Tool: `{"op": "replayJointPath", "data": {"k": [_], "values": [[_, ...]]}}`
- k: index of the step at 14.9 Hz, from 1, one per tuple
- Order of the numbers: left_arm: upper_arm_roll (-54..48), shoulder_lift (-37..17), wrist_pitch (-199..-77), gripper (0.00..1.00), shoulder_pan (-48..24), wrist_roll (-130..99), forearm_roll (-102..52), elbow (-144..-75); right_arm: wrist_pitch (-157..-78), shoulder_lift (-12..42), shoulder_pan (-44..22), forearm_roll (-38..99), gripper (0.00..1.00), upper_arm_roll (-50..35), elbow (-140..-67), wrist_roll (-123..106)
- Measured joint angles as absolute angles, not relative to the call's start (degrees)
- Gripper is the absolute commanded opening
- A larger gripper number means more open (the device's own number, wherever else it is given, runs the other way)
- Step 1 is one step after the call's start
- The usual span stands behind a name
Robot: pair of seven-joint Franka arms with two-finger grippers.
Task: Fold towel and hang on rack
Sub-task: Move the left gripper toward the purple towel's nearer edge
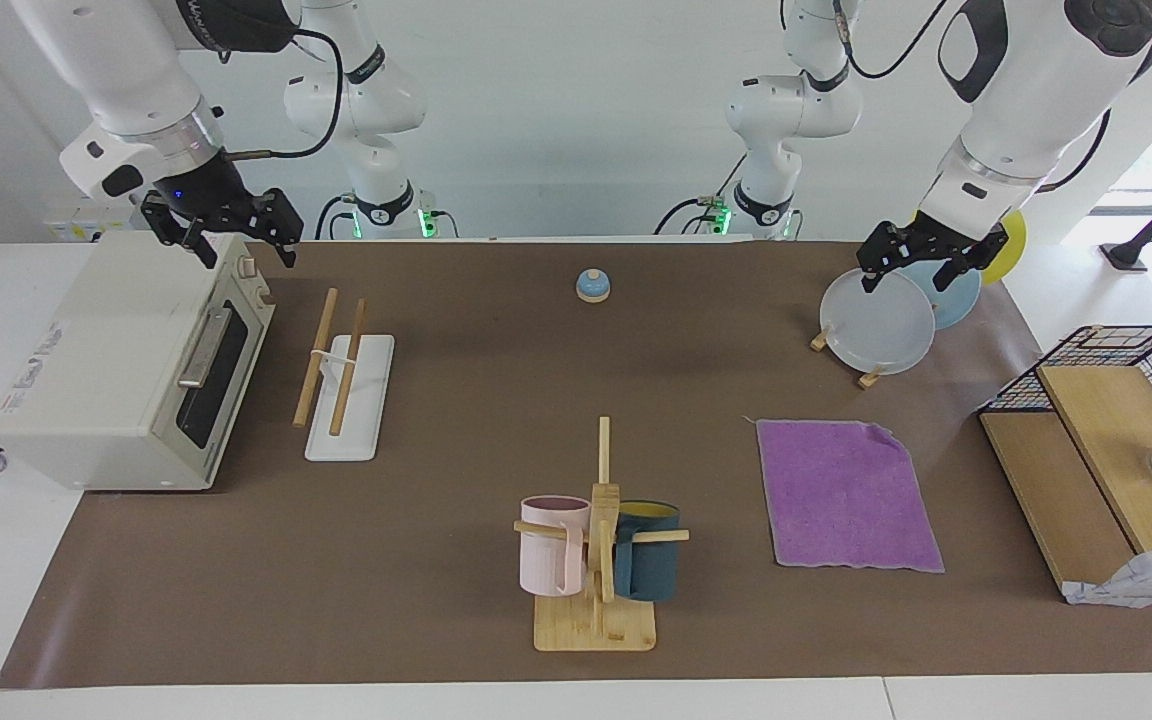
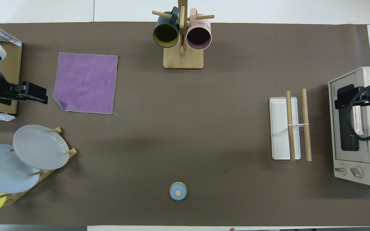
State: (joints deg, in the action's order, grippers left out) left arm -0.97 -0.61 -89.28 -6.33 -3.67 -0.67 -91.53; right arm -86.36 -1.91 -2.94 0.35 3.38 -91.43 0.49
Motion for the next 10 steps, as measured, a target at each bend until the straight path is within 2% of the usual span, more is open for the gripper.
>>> {"op": "replayJointPath", "data": {"k": [10], "values": [[-0.8,-0.5,-89.1,1.0,-6.3,-6.1,-0.7,-91.8,-86.4,-1.9,-3.3,0.4,1.0,3.3,-91.4,0.5]]}}
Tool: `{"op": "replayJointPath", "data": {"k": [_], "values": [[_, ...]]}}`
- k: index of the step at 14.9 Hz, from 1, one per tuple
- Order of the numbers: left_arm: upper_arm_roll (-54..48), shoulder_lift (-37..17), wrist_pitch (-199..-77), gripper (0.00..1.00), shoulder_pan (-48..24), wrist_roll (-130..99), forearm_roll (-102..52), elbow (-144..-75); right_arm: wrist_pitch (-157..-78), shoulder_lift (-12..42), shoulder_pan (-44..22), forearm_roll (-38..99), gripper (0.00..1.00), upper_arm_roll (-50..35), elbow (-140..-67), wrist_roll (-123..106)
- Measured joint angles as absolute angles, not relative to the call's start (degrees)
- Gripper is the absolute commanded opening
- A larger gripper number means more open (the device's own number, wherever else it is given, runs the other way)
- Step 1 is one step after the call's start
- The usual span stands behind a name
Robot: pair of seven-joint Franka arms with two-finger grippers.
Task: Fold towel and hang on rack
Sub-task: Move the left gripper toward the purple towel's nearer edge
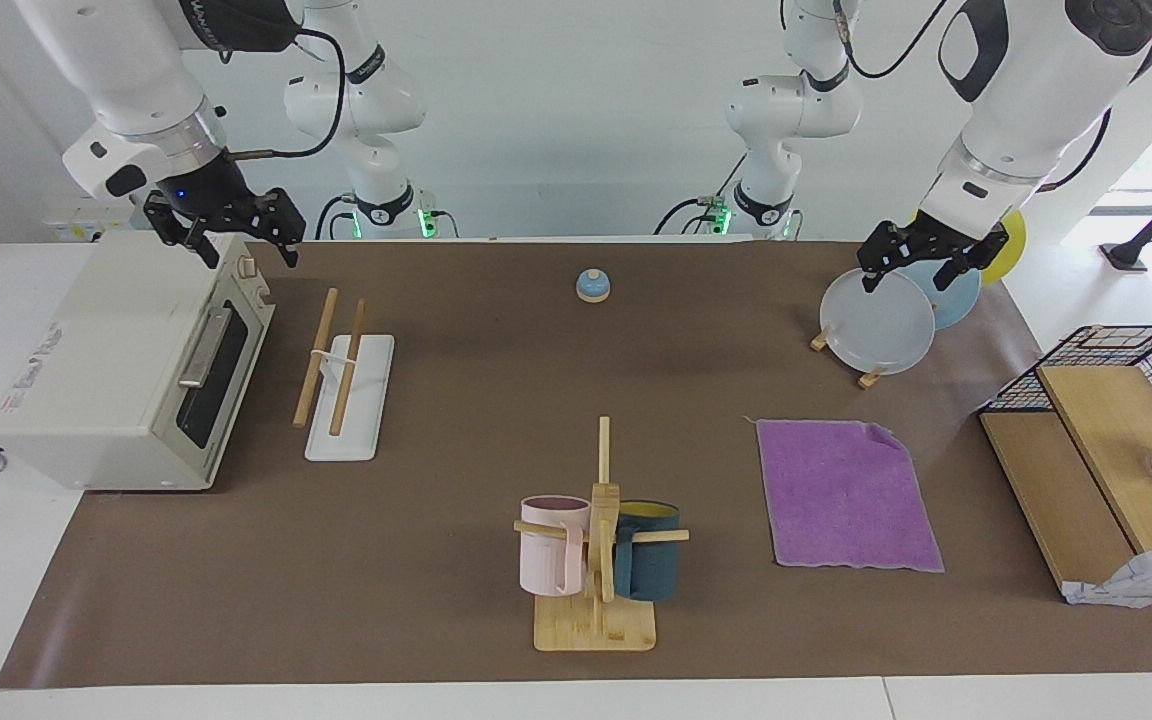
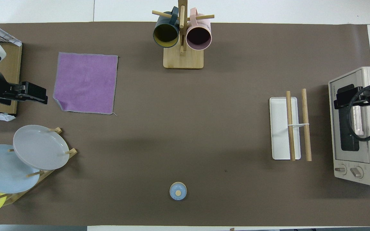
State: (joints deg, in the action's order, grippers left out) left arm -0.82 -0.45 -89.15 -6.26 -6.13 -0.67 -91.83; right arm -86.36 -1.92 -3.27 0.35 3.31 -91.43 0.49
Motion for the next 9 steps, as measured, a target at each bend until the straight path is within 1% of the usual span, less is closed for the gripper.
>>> {"op": "replayJointPath", "data": {"k": [2,5,7,9], "values": [[-0.5,-0.1,-91.0,1.0,-6.0,-7.6,-0.7,-93.6,-86.4,-1.9,-3.3,0.4,1.0,3.3,-91.4,0.5],[-0.4,0.1,-100.0,1.0,-3.9,-7.8,-0.7,-100.9,-86.4,-1.9,-3.3,0.4,1.0,3.3,-91.4,0.5],[-0.4,-1.8,-106.3,1.0,-2.6,-7.8,-0.7,-105.5,-86.4,-1.9,-3.3,0.4,1.0,3.3,-91.4,0.5],[-0.3,-5.7,-112.5,1.0,-1.1,-7.8,-0.7,-108.5,-86.4,-2.0,-3.3,0.4,1.0,3.3,-91.4,0.5]]}}
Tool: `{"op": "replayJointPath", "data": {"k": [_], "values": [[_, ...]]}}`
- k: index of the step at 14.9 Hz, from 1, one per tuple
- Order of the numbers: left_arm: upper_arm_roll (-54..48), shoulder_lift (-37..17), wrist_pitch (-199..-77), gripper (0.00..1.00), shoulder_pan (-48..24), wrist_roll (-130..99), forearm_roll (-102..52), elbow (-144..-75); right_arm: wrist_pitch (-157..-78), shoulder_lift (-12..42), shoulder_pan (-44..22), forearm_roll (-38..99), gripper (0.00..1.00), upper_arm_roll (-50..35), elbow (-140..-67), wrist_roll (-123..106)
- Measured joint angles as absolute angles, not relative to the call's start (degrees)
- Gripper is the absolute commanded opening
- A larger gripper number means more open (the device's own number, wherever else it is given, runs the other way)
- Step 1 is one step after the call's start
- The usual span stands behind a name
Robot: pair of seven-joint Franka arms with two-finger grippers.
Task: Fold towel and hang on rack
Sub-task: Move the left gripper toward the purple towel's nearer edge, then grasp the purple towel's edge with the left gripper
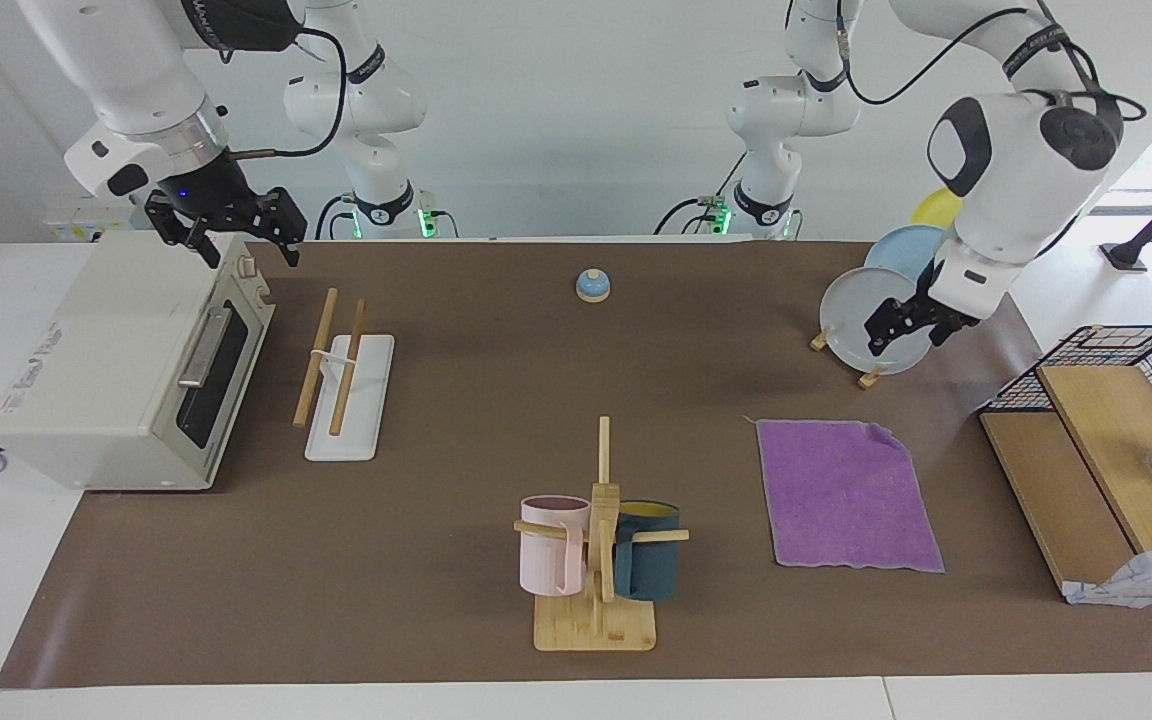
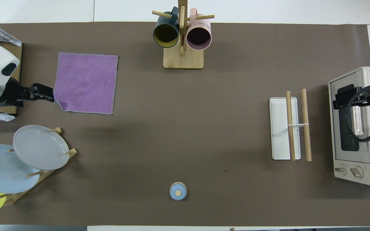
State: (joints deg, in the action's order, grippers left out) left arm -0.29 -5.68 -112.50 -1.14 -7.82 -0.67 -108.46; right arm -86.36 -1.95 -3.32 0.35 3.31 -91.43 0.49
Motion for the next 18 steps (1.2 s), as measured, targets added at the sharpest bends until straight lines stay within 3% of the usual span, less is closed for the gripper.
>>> {"op": "replayJointPath", "data": {"k": [6,12,14,16,18], "values": [[-0.3,-14.0,-126.8,0.97,2.8,-7.8,-0.8,-114.3,-86.4,-2.0,-3.3,0.4,1.0,3.3,-91.4,0.5],[-0.4,-16.7,-131.2,0.71,3.2,-8.0,-3.4,-114.3,-86.4,-2.0,-3.4,0.4,1.0,3.3,-91.4,0.5],[-0.4,-17.5,-132.4,0.67,3.2,-8.1,-3.5,-114.3,-86.4,-2.0,-3.4,0.4,1.0,3.3,-91.4,0.5],[-0.4,-18.1,-133.0,0.54,3.3,-8.1,-3.6,-114.3,-86.4,-2.0,-3.4,0.4,1.0,3.3,-91.4,0.5],[-0.4,-18.2,-132.9,0.51,3.3,-8.2,-3.6,-114.1,-86.4,-2.0,-3.4,0.4,1.0,3.3,-91.5,0.5]]}}
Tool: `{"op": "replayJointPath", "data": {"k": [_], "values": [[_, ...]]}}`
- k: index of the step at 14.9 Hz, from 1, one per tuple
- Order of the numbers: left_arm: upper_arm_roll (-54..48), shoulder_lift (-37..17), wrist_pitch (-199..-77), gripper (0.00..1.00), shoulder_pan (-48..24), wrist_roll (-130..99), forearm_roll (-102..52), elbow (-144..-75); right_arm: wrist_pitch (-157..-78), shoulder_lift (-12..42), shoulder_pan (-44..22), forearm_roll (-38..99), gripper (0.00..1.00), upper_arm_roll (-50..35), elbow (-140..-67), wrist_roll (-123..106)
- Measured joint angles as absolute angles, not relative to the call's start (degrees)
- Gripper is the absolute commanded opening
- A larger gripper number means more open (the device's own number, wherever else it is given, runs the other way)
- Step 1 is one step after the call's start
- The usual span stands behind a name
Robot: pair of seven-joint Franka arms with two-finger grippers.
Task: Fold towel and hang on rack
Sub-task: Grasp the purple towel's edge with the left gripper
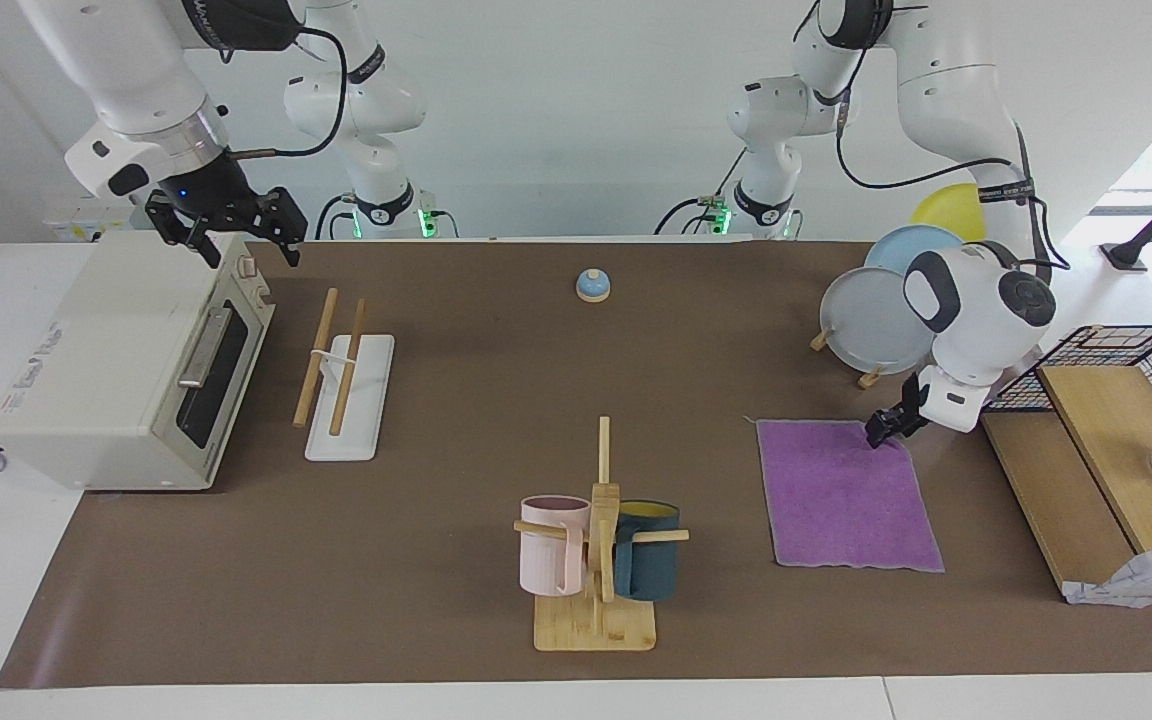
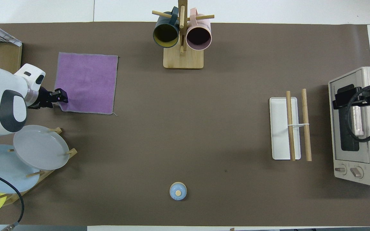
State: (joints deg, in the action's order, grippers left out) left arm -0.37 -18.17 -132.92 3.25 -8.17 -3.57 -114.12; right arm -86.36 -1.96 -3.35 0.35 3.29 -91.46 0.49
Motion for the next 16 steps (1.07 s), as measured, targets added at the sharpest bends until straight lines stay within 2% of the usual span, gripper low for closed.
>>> {"op": "replayJointPath", "data": {"k": [3,7,10,13,16], "values": [[-0.4,-18.2,-131.2,0.5,3.3,-8.2,-3.6,-112.8,-86.3,-2.2,-3.4,0.4,1.0,3.3,-92.2,0.5],[-0.4,-18.2,-129.6,0.45,3.3,-8.2,-3.6,-111.5,-86.3,-3.0,-3.8,0.4,1.0,3.2,-93.5,0.5],[-0.4,-18.2,-129.6,0.26,3.3,-8.2,-3.6,-111.6,-86.3,-3.4,-4.0,0.4,1.0,3.2,-94.1,0.5],[-0.4,-18.2,-129.6,0.0,3.3,-8.2,-3.6,-111.6,-86.3,-3.5,-4.0,0.4,1.0,3.2,-94.4,0.5],[-0.3,-18.2,-129.6,0.0,3.8,-8.2,-3.6,-111.6,-86.3,-3.7,-4.0,0.4,1.0,3.2,-94.5,0.5]]}}
